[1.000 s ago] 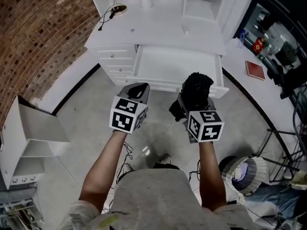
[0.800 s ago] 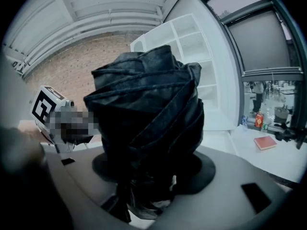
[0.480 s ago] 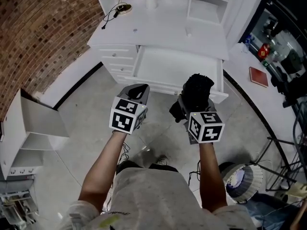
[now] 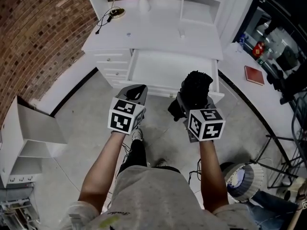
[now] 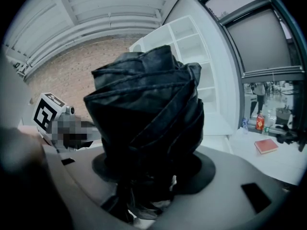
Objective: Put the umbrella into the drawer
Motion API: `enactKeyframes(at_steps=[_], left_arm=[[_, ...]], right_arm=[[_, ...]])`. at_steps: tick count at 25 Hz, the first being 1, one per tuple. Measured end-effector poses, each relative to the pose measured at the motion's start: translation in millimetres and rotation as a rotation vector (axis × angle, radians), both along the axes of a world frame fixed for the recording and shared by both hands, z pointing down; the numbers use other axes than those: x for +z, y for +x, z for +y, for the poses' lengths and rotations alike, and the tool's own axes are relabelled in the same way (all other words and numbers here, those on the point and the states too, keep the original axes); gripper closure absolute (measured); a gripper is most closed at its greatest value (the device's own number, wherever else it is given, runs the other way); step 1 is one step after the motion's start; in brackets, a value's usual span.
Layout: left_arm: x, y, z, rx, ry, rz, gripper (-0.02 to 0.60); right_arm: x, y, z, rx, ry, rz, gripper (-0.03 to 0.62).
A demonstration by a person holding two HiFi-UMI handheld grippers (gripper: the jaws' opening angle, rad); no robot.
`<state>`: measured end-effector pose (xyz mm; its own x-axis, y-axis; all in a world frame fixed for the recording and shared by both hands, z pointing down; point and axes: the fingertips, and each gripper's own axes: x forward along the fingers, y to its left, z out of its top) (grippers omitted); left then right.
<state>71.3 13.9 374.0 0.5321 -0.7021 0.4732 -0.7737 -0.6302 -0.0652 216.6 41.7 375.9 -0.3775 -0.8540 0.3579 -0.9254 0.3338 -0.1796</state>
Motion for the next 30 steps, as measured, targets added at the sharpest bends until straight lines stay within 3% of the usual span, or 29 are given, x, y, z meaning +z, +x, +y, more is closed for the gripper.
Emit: enactKeyframes(at_steps=[17,30], left_arm=[[20,-1,-90,0.118,-0.057,0.058,0.584],[37,4,-169,0.248,-0.102,0.08,0.584]], right_arm=[[14,-14,-59,-0.025,-0.122,0.118,0.339],[23,-30,-122,0.028,-0.253,0.155,0.339]])
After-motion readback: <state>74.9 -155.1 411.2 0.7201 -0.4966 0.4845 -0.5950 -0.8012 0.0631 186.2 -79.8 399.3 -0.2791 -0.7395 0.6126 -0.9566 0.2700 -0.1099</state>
